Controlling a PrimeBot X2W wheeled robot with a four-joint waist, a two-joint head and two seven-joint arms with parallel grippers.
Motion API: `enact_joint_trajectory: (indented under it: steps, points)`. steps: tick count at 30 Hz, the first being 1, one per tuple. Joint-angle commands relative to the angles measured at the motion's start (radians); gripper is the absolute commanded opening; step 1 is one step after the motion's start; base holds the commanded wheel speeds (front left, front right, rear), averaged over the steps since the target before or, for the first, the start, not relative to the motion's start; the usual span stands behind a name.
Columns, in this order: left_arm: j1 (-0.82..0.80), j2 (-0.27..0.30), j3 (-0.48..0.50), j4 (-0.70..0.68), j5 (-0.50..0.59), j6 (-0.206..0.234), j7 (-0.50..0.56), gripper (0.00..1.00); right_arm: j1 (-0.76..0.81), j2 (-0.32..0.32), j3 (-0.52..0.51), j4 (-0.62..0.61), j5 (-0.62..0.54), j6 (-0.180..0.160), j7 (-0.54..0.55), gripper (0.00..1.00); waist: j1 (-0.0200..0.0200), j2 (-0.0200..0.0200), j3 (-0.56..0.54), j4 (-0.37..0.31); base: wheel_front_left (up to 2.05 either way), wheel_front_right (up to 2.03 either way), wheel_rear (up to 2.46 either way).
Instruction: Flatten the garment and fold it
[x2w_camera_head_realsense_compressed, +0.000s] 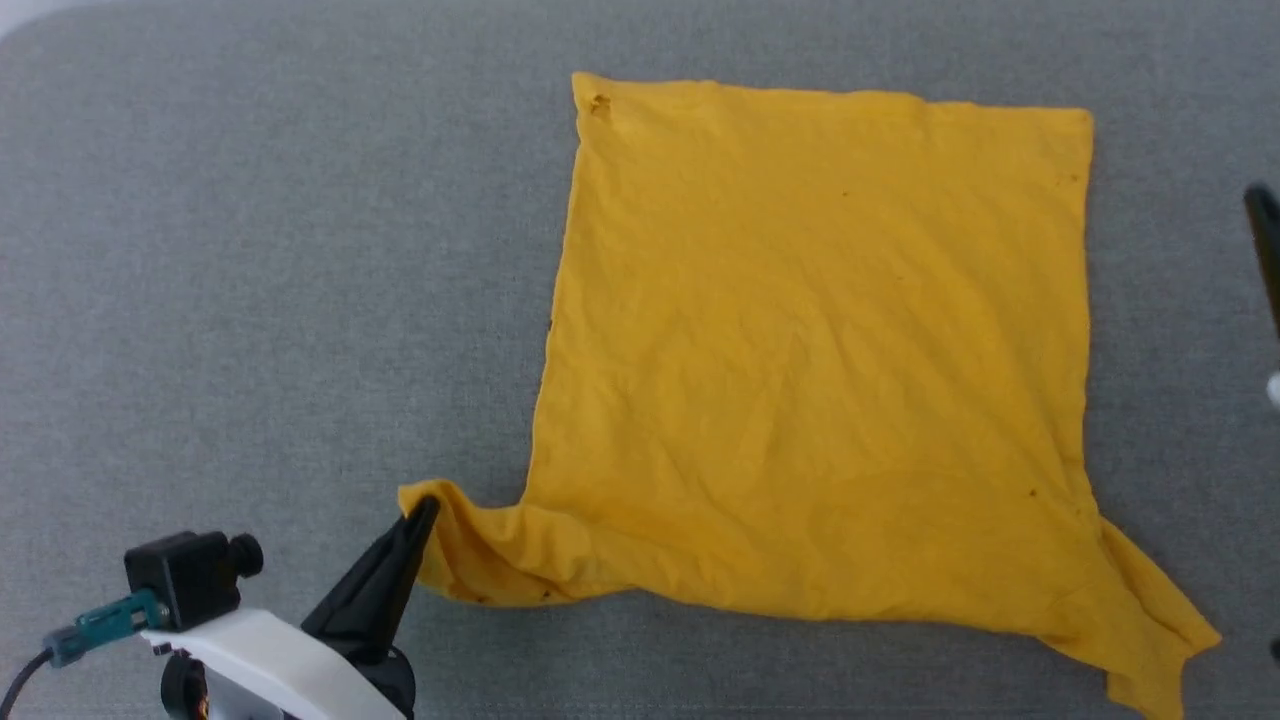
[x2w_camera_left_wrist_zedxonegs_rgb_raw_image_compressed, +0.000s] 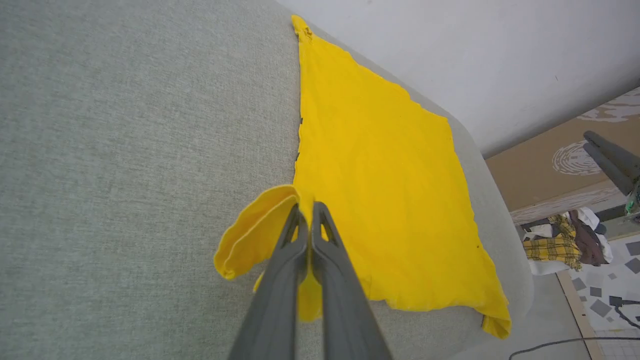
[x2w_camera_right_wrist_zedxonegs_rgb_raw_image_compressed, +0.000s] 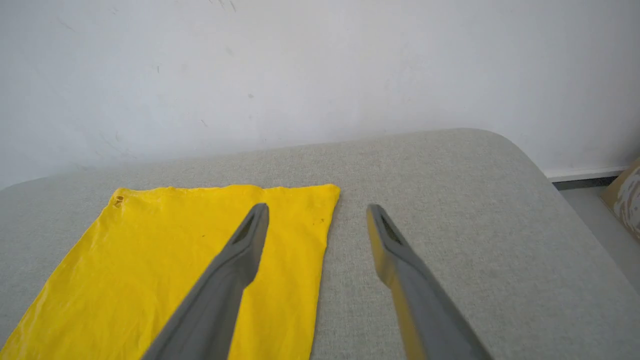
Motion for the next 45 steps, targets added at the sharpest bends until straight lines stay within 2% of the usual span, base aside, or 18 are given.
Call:
enact_joint_trajectory:
  steps: [1,5,13,18,29,30,33,39,45]
  points:
    - [-0.025,0.006,-0.001,-0.008,0.007,-0.009,-0.007,0.0,-0.048,-0.016,0.012,0.015,-0.019,-0.001,0.014,1.0,-0.0002,0.0,0.073,-0.001,0.0,0.0,0.0]
    - [-0.069,0.015,-0.012,-0.02,0.018,-0.017,-0.013,0.0,-0.191,-0.041,0.039,0.086,-0.061,-0.001,0.079,1.0,-0.0002,0.0,0.137,0.006,0.0,0.0,0.0]
    - [-0.154,0.026,-0.056,-0.044,0.034,-0.033,-0.016,0.0,-0.41,-0.056,0.003,0.245,-0.146,-0.001,0.16,1.0,-0.0002,0.0,0.256,0.044,0.0,0.0,0.0]
    - [-0.187,0.031,-0.073,-0.045,0.034,-0.038,-0.021,0.0,-0.491,-0.045,-0.032,0.323,-0.203,-0.001,0.2,1.0,-0.0002,0.0,0.311,0.073,0.0,0.0,0.0]
    - [-0.233,0.032,-0.102,-0.015,0.032,-0.047,-0.047,0.0,-0.585,-0.027,-0.077,0.415,-0.266,-0.001,0.236,1.0,-0.0002,0.0,0.381,0.13,0.0,0.0,0.0]
    - [-0.236,0.032,-0.104,-0.014,0.032,-0.047,-0.049,0.0,-0.591,-0.026,-0.087,0.42,-0.276,-0.001,0.24,0.94,-0.0002,0.0,0.385,0.134,0.0,0.0,0.0]
    - [-0.245,0.034,-0.106,-0.009,0.032,-0.048,-0.056,0.0,-0.605,-0.015,-0.113,0.436,-0.309,-0.001,0.246,0.0,-0.0002,0.0,0.39,0.142,0.0,0.0,0.0]
    - [-0.253,0.037,-0.101,-0.001,0.032,-0.047,-0.063,0.0,-0.618,0.002,-0.118,0.45,-0.336,-0.001,0.264,0.0,-0.0002,0.0,0.383,0.14,0.0,0.0,0.0]
    - [-0.253,0.04,-0.095,-0.001,0.035,-0.044,-0.072,0.0,-0.605,0.001,-0.106,0.45,-0.322,-0.001,0.23,0.0,-0.0002,0.0,0.34,0.122,0.0,0.0,0.0]
